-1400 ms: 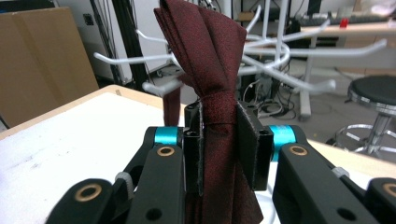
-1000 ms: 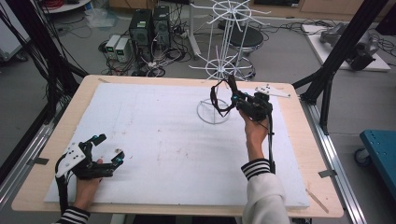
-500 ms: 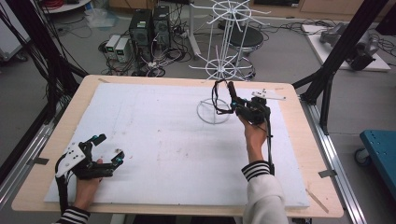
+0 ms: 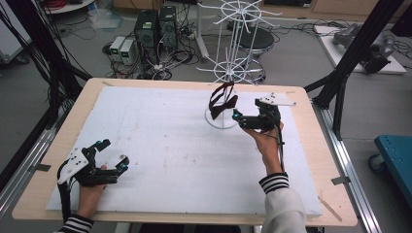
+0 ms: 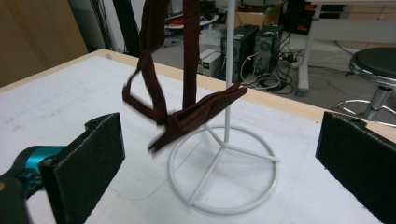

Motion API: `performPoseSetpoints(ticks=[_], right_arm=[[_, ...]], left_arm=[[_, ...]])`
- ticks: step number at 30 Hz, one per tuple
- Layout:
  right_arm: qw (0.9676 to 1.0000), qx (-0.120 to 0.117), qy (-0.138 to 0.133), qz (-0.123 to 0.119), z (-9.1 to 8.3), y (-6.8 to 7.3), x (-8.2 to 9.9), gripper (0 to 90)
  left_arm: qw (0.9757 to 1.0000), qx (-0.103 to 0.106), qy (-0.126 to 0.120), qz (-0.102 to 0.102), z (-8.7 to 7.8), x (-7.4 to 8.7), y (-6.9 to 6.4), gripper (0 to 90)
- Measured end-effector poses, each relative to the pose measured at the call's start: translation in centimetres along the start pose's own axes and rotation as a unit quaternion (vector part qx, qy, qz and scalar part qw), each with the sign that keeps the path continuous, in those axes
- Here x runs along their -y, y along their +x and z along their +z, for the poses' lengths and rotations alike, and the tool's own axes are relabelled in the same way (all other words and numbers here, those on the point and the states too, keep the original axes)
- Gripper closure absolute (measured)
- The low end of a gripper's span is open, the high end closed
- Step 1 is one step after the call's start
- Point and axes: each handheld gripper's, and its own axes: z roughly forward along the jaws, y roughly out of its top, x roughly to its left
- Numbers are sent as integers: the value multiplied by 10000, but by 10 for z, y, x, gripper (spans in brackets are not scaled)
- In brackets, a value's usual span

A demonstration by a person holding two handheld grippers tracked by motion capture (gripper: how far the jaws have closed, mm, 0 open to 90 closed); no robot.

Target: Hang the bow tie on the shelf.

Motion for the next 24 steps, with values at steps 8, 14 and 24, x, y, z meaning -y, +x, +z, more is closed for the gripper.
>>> performPoseSetpoints(ticks=[8,14,24], right_arm=[[9999,-39,-143,8,-18,-1,10,5],[9987,-94,-284,-418,-47,8,23,5],[9942,-252,-917,-496,-89,16,66,5]], left_arm=[[10000,-2,1,44,0,0,0,18],[10000,0,3,57,0,0,-1,18],[10000,7,-4,51,0,0,-1,18]])
